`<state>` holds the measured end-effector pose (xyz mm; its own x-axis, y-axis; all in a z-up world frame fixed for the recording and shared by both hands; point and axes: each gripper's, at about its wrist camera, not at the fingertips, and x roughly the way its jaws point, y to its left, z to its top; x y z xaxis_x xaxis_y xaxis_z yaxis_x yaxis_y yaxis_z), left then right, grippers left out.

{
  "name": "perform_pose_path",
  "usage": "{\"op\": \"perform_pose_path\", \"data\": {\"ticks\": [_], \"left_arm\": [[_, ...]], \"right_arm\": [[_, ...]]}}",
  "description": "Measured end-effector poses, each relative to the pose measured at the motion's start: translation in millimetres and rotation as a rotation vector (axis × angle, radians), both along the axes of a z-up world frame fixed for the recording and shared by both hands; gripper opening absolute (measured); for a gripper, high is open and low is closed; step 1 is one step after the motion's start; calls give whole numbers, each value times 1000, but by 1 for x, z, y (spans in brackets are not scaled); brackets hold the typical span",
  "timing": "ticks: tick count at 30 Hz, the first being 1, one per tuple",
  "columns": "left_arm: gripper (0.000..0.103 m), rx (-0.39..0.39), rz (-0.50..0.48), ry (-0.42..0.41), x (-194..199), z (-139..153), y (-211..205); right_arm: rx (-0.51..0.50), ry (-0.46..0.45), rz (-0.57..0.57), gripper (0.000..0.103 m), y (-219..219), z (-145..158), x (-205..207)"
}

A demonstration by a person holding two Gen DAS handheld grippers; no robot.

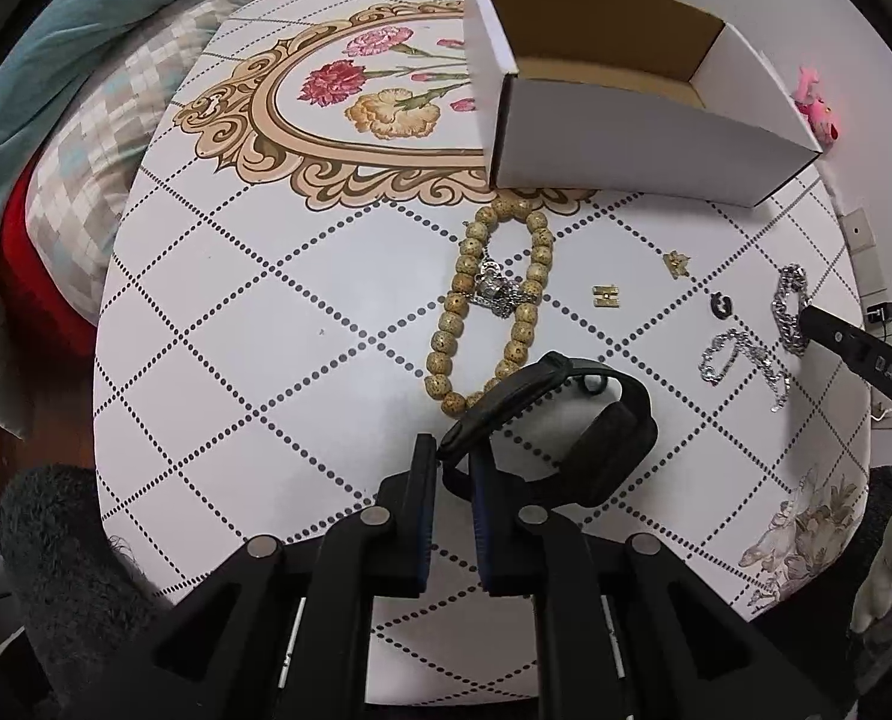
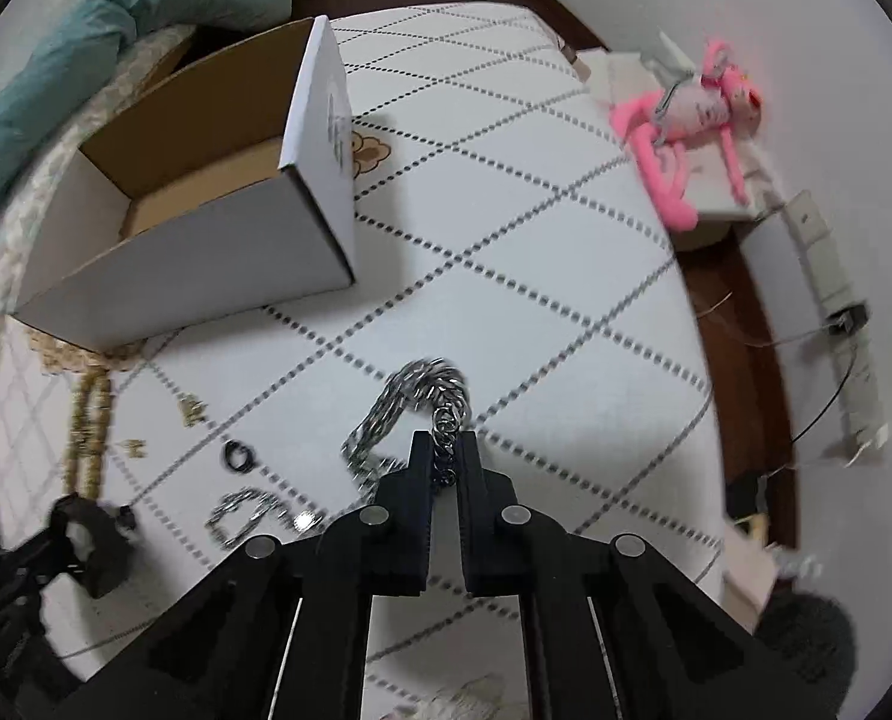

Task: Organize jewelry
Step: 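Grasp the black watch band with the left tool while the right tool grasps the chunky silver chain, then carry both items over the white box and open both tools to drop them in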

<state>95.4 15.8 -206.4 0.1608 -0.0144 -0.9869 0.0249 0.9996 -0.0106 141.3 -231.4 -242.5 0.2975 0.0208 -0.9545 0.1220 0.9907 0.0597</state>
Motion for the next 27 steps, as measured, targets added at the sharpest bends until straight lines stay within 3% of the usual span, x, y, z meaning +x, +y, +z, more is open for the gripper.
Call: {"op": "perform_pose_path", "data": {"ticks": [10,11,15,19,22,24,25,26,27], "left_arm": [[8,-34,-13,-87,-19,38,-18],[8,-36,-13,-95,-16,41,-23],[8,-55,-17,-131,-12,58,-30],[8,-55,-25,-160,-4,63,-38],[8,-43,-23,-162,-2,58,-41],[8,-35,-20,-149,1,48,-43],[8,-32,-19,-141,2,43,-43],[8,-28,-18,-134,4,39,-44],[8,-25,-15,-126,6,33,-45]], "right_arm": [[91,-132,43,6,2,65,-31],[92,-138,51,0,3,70,-31],[103,-168,75,0,12,87,-33],[127,-189,84,0,8,97,-30],[182,-122,46,0,-5,83,-19],[188,-53,32,4,-11,64,-11],[197,-30,24,15,-14,54,-9],[196,-14,24,34,-15,45,-8],[187,3,28,44,-15,37,-7]]}}
